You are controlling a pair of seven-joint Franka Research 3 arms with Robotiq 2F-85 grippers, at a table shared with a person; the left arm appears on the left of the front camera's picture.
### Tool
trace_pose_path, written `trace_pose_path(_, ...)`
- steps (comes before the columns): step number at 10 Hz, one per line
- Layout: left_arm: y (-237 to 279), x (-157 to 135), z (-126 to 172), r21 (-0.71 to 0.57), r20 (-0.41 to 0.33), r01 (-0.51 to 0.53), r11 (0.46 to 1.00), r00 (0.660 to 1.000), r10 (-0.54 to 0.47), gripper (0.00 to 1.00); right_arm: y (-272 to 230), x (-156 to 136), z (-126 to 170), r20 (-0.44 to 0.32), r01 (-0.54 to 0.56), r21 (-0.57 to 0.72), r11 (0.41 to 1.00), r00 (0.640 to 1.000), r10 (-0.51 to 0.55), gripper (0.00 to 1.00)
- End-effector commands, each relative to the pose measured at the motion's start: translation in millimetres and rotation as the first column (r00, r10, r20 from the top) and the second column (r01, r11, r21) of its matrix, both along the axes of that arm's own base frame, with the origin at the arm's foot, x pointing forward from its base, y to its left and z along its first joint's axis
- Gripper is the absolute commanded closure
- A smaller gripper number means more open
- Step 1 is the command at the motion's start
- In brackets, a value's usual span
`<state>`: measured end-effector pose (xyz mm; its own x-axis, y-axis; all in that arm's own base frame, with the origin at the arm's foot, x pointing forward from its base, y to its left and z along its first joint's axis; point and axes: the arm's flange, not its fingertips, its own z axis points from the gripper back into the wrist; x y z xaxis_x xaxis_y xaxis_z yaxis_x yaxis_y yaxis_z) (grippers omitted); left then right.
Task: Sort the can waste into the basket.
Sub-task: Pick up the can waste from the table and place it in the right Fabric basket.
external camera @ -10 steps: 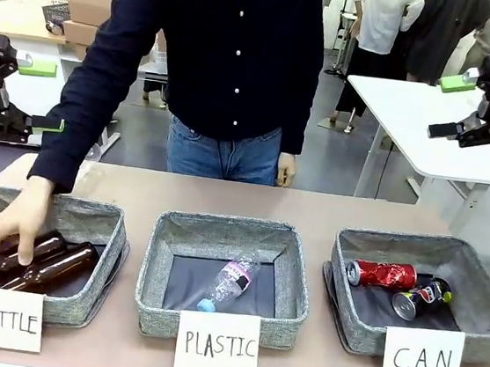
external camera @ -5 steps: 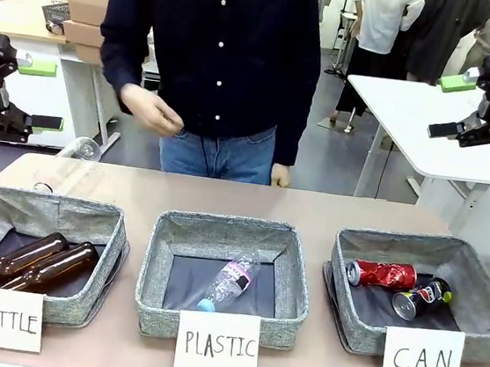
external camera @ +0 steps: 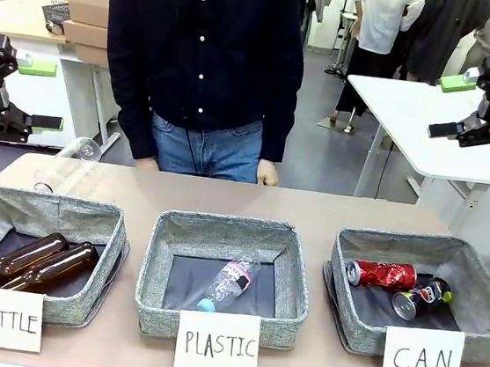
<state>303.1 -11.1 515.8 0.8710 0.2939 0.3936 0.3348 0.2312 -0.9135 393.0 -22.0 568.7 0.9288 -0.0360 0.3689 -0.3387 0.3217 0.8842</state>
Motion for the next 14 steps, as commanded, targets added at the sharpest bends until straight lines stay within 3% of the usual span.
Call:
trace_pose_path(1,-2.0,-1.0,-1.8,-0.019,0.012,0.002,1.000,1.000,-0.002,0.00,1.8,0.2,0.6,0.008,-0.006,-0.002,1.000,1.000,0.006,0.00)
trace_pose_path(14,-2.0,-1.0,-1.8,-0.019,0.012,0.002,1.000,1.000,-0.002,0.00,1.8,0.2,0.6,0.008,-0.006,-0.002,1.000,1.000,0.006,0.00)
